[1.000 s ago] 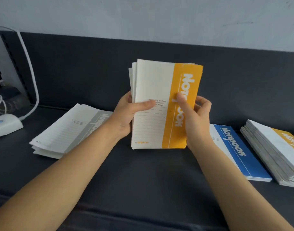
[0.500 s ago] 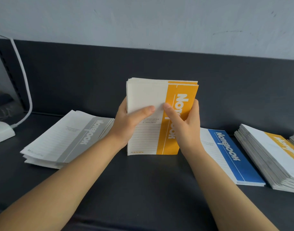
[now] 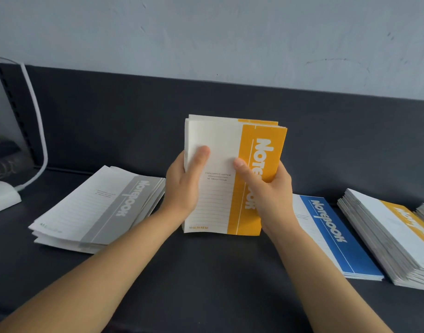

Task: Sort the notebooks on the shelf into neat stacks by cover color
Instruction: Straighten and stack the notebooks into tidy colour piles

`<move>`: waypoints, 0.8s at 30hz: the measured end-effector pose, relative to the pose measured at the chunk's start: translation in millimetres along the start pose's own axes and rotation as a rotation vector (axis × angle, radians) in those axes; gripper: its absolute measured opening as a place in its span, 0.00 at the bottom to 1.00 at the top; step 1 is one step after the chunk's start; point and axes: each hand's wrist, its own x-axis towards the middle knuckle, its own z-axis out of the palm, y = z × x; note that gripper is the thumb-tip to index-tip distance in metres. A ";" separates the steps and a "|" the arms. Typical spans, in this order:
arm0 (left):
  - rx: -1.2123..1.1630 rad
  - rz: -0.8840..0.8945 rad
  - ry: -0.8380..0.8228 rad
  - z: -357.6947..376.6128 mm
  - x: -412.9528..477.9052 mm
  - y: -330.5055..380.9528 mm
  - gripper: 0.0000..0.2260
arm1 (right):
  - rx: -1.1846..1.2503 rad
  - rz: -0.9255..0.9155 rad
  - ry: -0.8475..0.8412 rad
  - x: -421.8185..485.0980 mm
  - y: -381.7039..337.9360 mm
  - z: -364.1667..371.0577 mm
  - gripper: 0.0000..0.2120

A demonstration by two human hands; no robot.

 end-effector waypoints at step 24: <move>0.135 0.103 -0.056 -9.0 -12.7 -23.1 0.22 | -0.136 -0.011 -0.019 -3.9 17.3 -2.9 0.15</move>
